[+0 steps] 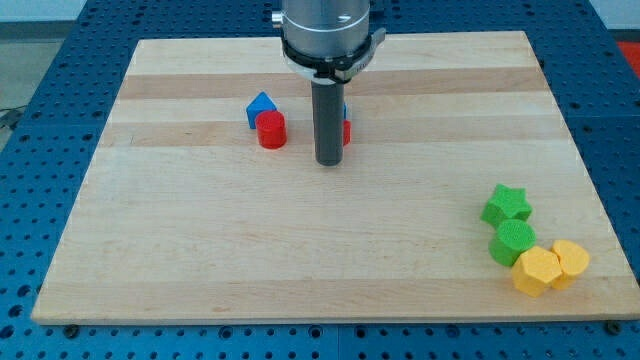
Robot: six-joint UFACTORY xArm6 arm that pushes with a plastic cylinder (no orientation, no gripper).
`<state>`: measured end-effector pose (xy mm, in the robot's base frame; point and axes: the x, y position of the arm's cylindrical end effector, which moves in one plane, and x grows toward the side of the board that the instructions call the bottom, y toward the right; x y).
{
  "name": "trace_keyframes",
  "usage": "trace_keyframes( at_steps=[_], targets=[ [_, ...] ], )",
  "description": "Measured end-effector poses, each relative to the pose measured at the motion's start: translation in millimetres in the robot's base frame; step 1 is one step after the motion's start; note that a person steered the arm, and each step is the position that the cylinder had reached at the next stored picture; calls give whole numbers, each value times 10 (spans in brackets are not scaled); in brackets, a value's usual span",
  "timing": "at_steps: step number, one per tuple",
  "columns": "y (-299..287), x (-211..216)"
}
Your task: Move the blue triangle to the top left of the red star
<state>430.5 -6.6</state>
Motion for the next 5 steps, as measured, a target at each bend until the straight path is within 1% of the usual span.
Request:
trace_keyframes(
  at_steps=[1, 2, 3, 4, 5],
  targets=[
    [-77, 66],
    [-593, 407],
    [-1148, 537],
    [-1553, 341],
    [-1692, -590]
  ],
)
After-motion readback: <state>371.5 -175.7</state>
